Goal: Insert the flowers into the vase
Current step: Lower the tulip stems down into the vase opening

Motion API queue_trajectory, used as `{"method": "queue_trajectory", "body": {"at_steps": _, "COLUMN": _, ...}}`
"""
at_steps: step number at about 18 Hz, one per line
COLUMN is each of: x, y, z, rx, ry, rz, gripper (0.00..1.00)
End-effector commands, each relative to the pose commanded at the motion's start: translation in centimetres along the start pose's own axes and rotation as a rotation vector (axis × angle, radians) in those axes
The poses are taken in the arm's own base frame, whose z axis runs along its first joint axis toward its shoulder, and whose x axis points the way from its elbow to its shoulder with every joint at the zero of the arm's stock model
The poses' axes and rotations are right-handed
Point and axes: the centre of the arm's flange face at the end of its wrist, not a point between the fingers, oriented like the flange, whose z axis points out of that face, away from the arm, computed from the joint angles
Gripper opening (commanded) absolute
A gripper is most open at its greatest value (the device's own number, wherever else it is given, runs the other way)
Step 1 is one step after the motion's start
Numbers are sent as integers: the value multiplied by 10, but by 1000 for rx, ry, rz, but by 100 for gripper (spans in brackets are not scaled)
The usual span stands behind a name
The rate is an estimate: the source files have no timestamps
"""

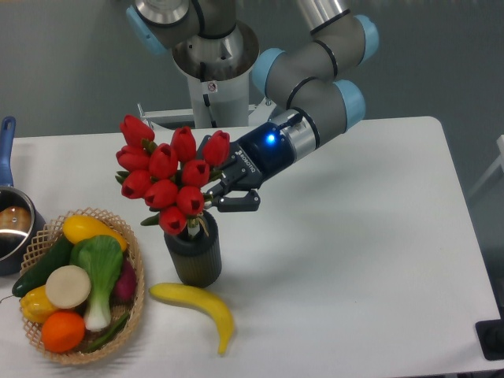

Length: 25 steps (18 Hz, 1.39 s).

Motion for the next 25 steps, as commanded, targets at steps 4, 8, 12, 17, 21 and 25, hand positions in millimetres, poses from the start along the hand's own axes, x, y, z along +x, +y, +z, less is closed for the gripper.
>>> {"method": "queue_trajectory", "body": {"at_steps": 4, "x": 2, "y": 13, "z": 0, "rx": 0, "ry": 0, "rz": -3, "gripper": 27}}
{"method": "queue_trajectory", "body": {"at_steps": 8, "x": -1, "y": 28, "z": 0, "rx": 0, "ry": -1, "rz": -32, "gripper": 27}}
{"method": "queue_trajectory", "body": {"at_steps": 12, "x": -3, "y": 47, "z": -4, "rx": -2, "ry": -8, "rz": -35, "gripper": 27}}
{"method": "queue_trajectory", "body": {"at_steps": 17, "x": -2, "y": 64, "z": -7, "rx": -7, "ry": -15, "rz": -44, "gripper": 27}}
{"method": "queue_trajectory", "body": {"at_steps": 21, "x": 5, "y": 77, "z": -6, "rx": -9, "ry": -14, "rz": -29, "gripper": 27}}
{"method": "queue_trajectory", "body": {"at_steps": 25, "x": 5, "y": 84, "z": -7, "rx": -24, "ry": -16, "rz": -26, "gripper": 27}}
